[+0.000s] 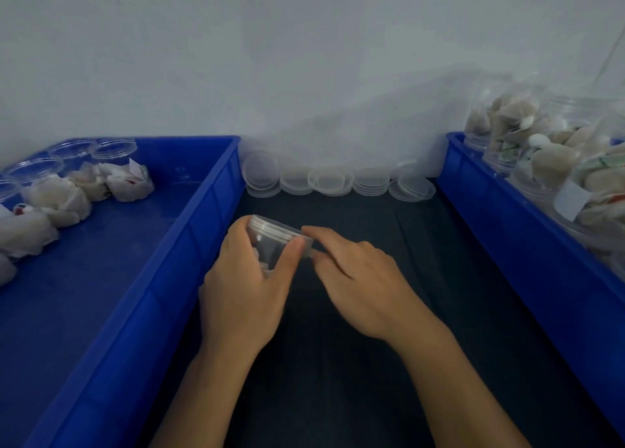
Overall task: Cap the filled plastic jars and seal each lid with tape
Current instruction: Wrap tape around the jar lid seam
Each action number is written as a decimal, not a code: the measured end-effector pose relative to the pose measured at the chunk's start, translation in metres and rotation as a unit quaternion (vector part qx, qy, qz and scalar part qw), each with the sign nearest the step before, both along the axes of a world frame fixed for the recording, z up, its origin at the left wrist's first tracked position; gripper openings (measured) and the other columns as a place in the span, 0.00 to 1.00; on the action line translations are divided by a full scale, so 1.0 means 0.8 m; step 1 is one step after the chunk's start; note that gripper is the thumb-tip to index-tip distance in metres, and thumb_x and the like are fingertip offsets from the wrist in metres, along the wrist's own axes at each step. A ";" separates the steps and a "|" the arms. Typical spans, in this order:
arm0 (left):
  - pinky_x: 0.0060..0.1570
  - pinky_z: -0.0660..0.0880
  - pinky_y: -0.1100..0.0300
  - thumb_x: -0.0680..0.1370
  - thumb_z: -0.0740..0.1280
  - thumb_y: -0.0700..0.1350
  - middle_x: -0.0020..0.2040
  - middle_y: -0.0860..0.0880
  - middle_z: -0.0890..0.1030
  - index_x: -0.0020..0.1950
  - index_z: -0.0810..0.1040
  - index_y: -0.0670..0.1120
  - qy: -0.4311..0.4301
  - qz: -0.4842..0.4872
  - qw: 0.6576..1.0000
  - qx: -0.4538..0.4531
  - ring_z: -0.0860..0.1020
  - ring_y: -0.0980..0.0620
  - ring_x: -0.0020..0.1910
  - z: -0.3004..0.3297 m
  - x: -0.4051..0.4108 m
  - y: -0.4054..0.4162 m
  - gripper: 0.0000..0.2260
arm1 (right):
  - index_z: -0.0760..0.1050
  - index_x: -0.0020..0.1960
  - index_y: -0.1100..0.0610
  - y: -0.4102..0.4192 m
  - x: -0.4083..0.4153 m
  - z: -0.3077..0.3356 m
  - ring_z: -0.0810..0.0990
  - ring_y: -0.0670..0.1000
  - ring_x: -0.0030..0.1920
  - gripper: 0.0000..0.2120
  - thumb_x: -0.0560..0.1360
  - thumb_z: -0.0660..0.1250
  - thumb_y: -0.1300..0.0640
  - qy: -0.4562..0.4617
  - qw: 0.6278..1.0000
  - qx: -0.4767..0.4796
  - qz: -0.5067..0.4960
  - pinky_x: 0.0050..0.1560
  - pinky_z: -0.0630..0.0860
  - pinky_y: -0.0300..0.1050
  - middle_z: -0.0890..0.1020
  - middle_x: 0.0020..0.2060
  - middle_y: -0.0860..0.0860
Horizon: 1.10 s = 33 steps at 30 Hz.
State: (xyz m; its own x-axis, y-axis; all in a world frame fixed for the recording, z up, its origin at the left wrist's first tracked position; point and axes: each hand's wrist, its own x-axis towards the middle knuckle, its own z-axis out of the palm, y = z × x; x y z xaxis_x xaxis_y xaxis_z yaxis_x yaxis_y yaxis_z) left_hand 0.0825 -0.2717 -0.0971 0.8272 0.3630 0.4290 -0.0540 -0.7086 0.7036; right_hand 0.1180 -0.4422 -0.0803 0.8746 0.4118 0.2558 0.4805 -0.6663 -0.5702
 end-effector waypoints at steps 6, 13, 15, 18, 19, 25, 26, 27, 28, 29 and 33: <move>0.42 0.72 0.61 0.71 0.59 0.80 0.49 0.66 0.77 0.55 0.63 0.72 0.006 -0.002 0.999 -0.047 0.77 0.70 0.48 -0.003 0.003 0.003 0.20 | 0.61 0.73 0.39 0.003 -0.001 -0.003 0.75 0.44 0.30 0.21 0.81 0.47 0.44 -0.044 0.998 -0.036 -0.031 0.32 0.64 0.46 0.77 0.30 0.43; 0.52 0.81 0.53 0.69 0.61 0.79 0.52 0.61 0.81 0.62 0.71 0.64 0.017 -0.039 0.992 -0.120 0.81 0.63 0.50 -0.003 0.001 0.001 0.28 | 0.62 0.74 0.38 -0.001 0.005 -0.005 0.76 0.45 0.31 0.20 0.82 0.48 0.43 -0.033 0.999 -0.023 -0.029 0.34 0.68 0.48 0.77 0.31 0.44; 0.53 0.81 0.53 0.69 0.62 0.78 0.53 0.61 0.82 0.63 0.73 0.62 0.020 -0.048 0.989 -0.141 0.82 0.63 0.50 -0.001 0.001 0.002 0.30 | 0.62 0.74 0.37 -0.003 0.006 -0.004 0.76 0.46 0.33 0.19 0.84 0.51 0.43 -0.022 0.999 -0.021 -0.025 0.38 0.71 0.50 0.77 0.31 0.43; 0.53 0.81 0.53 0.68 0.63 0.76 0.53 0.60 0.83 0.64 0.75 0.59 0.029 -0.067 0.983 -0.167 0.83 0.60 0.52 0.002 0.000 0.002 0.31 | 0.63 0.75 0.36 -0.007 0.007 -0.001 0.77 0.46 0.36 0.18 0.85 0.52 0.43 -0.004 0.999 -0.026 -0.018 0.43 0.75 0.52 0.77 0.32 0.43; 0.52 0.81 0.54 0.68 0.64 0.76 0.53 0.60 0.84 0.63 0.76 0.59 0.031 -0.074 0.981 -0.175 0.83 0.61 0.51 0.003 -0.001 0.004 0.30 | 0.64 0.74 0.35 -0.008 0.006 0.000 0.78 0.46 0.37 0.18 0.85 0.52 0.42 0.001 1.000 -0.026 -0.016 0.45 0.76 0.52 0.77 0.33 0.43; 0.47 0.78 0.58 0.73 0.66 0.71 0.51 0.59 0.85 0.54 0.80 0.62 0.040 -0.138 0.963 -0.226 0.85 0.59 0.49 0.007 -0.005 0.016 0.17 | 0.66 0.73 0.33 -0.007 0.002 0.002 0.78 0.43 0.38 0.17 0.86 0.53 0.42 0.021 1.000 -0.012 0.011 0.43 0.75 0.49 0.76 0.34 0.39; 0.47 0.78 0.58 0.75 0.66 0.69 0.50 0.58 0.86 0.52 0.80 0.63 0.042 -0.148 0.961 -0.231 0.86 0.58 0.48 0.007 -0.004 0.019 0.14 | 0.66 0.73 0.33 -0.006 0.002 0.002 0.78 0.43 0.39 0.17 0.86 0.53 0.42 0.025 1.000 -0.009 0.013 0.43 0.74 0.49 0.77 0.35 0.39; 0.47 0.78 0.57 0.76 0.66 0.68 0.50 0.57 0.86 0.52 0.80 0.63 0.044 -0.158 0.958 -0.237 0.86 0.57 0.48 0.006 -0.004 0.020 0.12 | 0.66 0.73 0.33 -0.006 0.003 0.002 0.78 0.43 0.40 0.16 0.86 0.53 0.42 0.029 0.999 -0.005 0.016 0.43 0.73 0.49 0.77 0.36 0.38; 0.47 0.78 0.57 0.76 0.65 0.68 0.50 0.56 0.86 0.51 0.80 0.63 0.046 -0.166 0.955 -0.242 0.86 0.56 0.48 0.005 -0.004 0.021 0.12 | 0.67 0.72 0.33 -0.006 0.003 0.002 0.78 0.43 0.40 0.16 0.86 0.54 0.42 0.034 0.999 0.001 0.019 0.43 0.72 0.48 0.78 0.37 0.39; 0.47 0.78 0.57 0.76 0.65 0.68 0.50 0.56 0.85 0.51 0.80 0.63 0.048 -0.171 0.953 -0.244 0.86 0.56 0.48 0.004 -0.004 0.021 0.13 | 0.68 0.71 0.33 -0.007 0.003 0.002 0.79 0.43 0.40 0.15 0.86 0.55 0.43 0.039 0.999 0.010 0.022 0.43 0.72 0.47 0.80 0.38 0.39; 0.49 0.80 0.57 0.73 0.64 0.74 0.52 0.58 0.84 0.59 0.77 0.62 0.032 -0.139 0.968 -0.208 0.83 0.62 0.51 0.001 -0.005 0.016 0.22 | 0.70 0.69 0.33 -0.008 0.003 0.002 0.79 0.40 0.42 0.14 0.85 0.56 0.42 0.039 0.999 0.035 0.017 0.42 0.71 0.44 0.81 0.40 0.37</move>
State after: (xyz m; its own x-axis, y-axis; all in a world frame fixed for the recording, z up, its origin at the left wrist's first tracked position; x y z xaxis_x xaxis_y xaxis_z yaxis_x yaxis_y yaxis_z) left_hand 0.0787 -0.2589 -0.0966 0.9377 0.2529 0.2383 -0.1491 -0.3267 0.9333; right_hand 0.1204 -0.4482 -0.0790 0.8783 0.4259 0.2170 0.4555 -0.6079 -0.6504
